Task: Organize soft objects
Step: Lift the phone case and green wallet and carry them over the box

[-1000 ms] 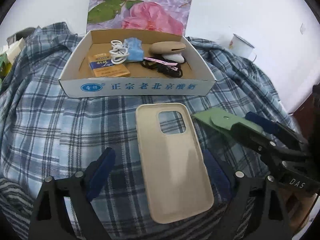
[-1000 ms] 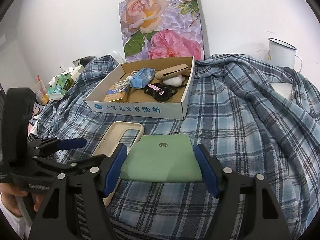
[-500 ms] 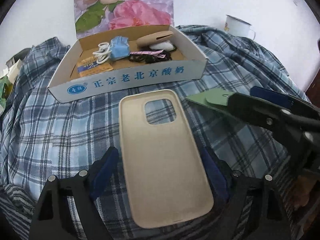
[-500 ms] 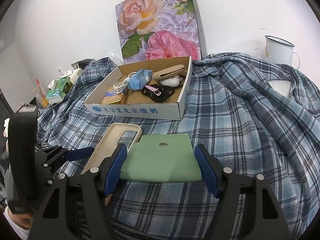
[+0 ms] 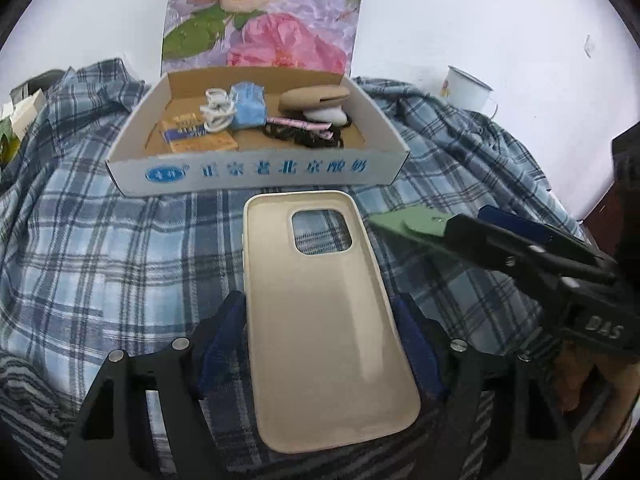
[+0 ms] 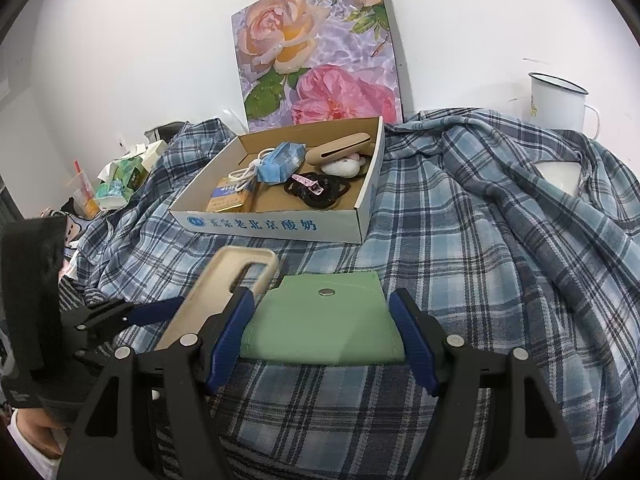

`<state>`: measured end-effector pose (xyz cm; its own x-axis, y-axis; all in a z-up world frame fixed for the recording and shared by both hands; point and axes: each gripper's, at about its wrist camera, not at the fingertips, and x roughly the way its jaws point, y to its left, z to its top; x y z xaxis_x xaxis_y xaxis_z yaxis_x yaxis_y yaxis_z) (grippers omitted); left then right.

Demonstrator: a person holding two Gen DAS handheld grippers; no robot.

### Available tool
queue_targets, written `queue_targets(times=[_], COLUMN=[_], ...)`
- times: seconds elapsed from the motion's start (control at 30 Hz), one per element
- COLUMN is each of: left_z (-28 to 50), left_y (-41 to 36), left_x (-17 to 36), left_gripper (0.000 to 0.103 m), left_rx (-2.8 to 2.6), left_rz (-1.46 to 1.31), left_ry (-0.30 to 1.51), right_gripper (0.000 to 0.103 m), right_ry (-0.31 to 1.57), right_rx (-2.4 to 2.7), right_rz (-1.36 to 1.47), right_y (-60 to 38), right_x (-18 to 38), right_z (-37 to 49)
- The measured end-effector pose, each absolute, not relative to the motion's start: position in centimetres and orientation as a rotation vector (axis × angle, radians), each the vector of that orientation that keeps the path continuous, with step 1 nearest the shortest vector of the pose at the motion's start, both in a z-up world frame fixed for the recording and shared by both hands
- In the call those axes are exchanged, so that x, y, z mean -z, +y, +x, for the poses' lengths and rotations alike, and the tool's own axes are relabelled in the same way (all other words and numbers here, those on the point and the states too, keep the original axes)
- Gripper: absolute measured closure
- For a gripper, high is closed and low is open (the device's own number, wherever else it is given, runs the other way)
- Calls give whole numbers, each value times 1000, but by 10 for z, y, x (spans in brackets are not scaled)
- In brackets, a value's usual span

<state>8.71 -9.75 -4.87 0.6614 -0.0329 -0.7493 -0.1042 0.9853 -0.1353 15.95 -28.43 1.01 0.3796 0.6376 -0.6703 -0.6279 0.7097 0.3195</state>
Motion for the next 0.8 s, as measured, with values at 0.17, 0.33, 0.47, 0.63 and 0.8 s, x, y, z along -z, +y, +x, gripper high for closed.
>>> queue_targets(times=[0.17,0.33,0.47,0.63,0.8], left_z=[79,73,67,60,54], left_y=[-96,-91,-86,-75,-63], left_x=[29,9,-10,-33,-58], left_gripper=[26,26,26,26,26], left_rx=[-17,-6,-3,-9,-15], left_rz=[-184,-185,-183,-180,-172], left_ry=[806,764,718,655,589], right_gripper=[34,34,34,34,34], right_ry=[840,793,732,647,554], right_rx=[-816,-841,-835,-821,-819], right_rz=[30,55,33,7,-5], right_y=[-287,-292,-290,-289,-290], right_x=[-14,-25,-40,-71,-107], right_z=[158,154,150,144,135])
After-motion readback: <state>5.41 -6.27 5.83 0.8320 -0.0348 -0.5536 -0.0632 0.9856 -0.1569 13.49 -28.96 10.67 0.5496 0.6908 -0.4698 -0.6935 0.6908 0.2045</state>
